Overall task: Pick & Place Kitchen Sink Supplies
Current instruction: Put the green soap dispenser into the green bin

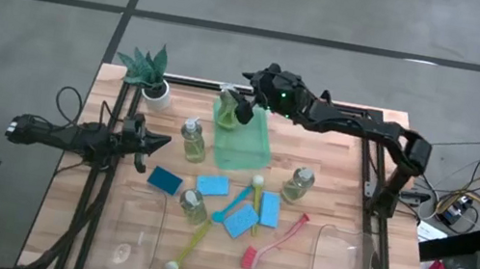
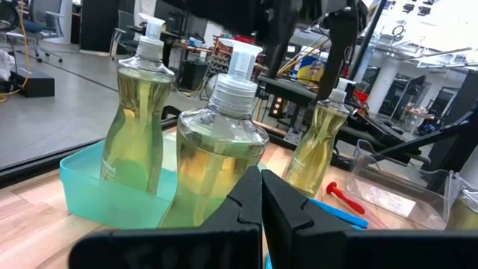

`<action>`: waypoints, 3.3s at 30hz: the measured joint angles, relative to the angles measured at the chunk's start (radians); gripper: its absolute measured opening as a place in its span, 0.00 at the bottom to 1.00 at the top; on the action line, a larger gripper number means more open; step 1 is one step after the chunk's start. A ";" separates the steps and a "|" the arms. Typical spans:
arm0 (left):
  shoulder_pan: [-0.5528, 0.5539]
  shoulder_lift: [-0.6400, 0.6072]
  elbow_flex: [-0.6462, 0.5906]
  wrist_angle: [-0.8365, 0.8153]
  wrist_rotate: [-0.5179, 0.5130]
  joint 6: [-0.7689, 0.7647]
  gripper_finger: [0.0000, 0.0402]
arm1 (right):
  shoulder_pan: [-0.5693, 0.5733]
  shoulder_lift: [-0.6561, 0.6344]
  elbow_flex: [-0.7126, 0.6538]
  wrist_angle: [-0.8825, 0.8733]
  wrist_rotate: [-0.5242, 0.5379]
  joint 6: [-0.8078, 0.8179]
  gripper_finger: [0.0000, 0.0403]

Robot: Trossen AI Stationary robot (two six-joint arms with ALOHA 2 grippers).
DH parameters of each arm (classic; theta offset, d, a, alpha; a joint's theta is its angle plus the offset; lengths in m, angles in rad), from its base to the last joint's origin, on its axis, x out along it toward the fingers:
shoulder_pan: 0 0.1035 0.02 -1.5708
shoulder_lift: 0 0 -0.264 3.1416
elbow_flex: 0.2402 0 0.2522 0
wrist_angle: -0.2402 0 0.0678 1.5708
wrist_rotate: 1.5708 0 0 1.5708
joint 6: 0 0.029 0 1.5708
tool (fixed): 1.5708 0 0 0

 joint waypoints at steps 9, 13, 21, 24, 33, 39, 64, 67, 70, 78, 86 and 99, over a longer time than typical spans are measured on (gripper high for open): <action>0.000 0.000 0.000 0.000 0.000 0.000 0.00 | 0.030 -0.227 0.000 -0.320 -0.115 0.064 0.81; 0.000 0.000 0.000 0.000 0.000 0.000 0.00 | 0.063 -0.359 0.000 -0.474 -0.125 0.061 0.80; 0.000 0.000 0.000 0.000 0.000 0.000 0.00 | 0.156 -0.631 -0.005 -0.729 -0.125 0.092 0.77; 0.000 0.000 0.000 0.000 0.000 0.000 0.00 | 0.200 -0.723 -0.018 -0.830 -0.125 0.135 0.76; 0.000 0.000 0.000 0.000 0.000 0.000 0.00 | 0.367 -0.979 -0.200 -0.985 -0.127 0.324 0.76; 0.000 0.000 0.000 0.000 0.000 0.000 0.00 | 0.458 -1.156 -0.379 -1.008 -0.126 0.459 0.76; 0.000 0.000 0.000 0.000 0.000 0.000 0.00 | 0.484 -1.257 -0.928 -0.606 -0.070 0.560 0.70; 0.000 0.000 0.000 0.000 0.000 0.000 0.00 | 0.484 -1.236 -0.941 -0.616 -0.028 0.560 0.70; 0.000 0.000 0.000 0.000 0.000 0.000 0.00 | 0.484 -1.220 -0.950 -0.582 0.003 0.523 0.71; 0.000 0.000 0.000 0.000 0.000 0.000 0.00 | 0.489 -1.165 -0.966 -0.460 0.008 0.470 0.75; 0.000 0.000 0.000 0.000 0.000 0.000 0.00 | 0.489 -1.069 -0.984 -0.344 0.034 0.399 0.78; 0.000 0.000 0.000 0.000 0.000 0.000 0.00 | 0.488 -0.923 -1.005 -0.126 0.070 0.380 0.66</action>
